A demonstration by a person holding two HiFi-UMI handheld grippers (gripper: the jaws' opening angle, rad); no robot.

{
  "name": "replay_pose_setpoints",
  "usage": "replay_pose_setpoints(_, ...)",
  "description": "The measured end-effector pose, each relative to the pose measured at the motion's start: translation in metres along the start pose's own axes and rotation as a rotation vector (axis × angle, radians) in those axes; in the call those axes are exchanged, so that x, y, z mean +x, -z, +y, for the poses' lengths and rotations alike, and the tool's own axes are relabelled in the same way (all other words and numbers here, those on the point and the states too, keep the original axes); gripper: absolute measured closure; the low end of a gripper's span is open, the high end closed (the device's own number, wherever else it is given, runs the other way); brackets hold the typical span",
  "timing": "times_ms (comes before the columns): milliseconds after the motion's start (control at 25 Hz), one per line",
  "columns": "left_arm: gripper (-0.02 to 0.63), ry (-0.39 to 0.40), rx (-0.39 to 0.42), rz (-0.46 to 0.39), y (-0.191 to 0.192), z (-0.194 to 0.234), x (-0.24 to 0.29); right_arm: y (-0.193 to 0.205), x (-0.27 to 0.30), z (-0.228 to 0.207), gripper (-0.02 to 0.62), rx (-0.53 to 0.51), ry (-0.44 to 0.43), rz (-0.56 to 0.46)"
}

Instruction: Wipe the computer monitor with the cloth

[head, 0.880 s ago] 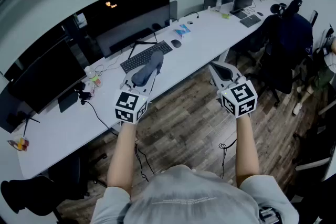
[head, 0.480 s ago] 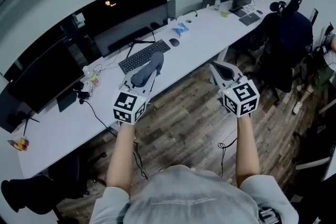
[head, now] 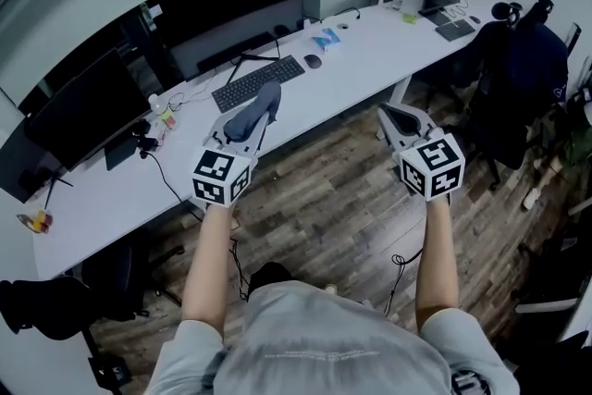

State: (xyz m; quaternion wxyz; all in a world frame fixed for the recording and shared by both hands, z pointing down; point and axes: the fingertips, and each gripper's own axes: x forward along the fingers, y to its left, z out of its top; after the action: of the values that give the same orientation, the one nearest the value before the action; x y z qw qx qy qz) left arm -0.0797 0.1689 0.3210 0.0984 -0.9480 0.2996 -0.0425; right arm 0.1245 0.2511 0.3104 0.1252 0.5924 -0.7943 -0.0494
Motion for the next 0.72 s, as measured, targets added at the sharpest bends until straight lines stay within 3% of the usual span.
replay_pose_setpoints(200, 0.551, -0.024, 0.018, 0.025, -0.002, -0.002, 0.012, -0.006, 0.004, -0.013, 0.594, -0.018, -0.023, -0.054)
replay_pose_setpoints(360, 0.551, -0.016, 0.019, 0.037, 0.003, 0.006, 0.03, -0.005, 0.024, -0.02, 0.594, 0.013, -0.069, -0.042)
replay_pose_setpoints(720, 0.551, -0.023, 0.003, 0.044, 0.029, 0.081, 0.116, -0.002, 0.114, -0.068, 0.594, -0.008, -0.036, 0.007)
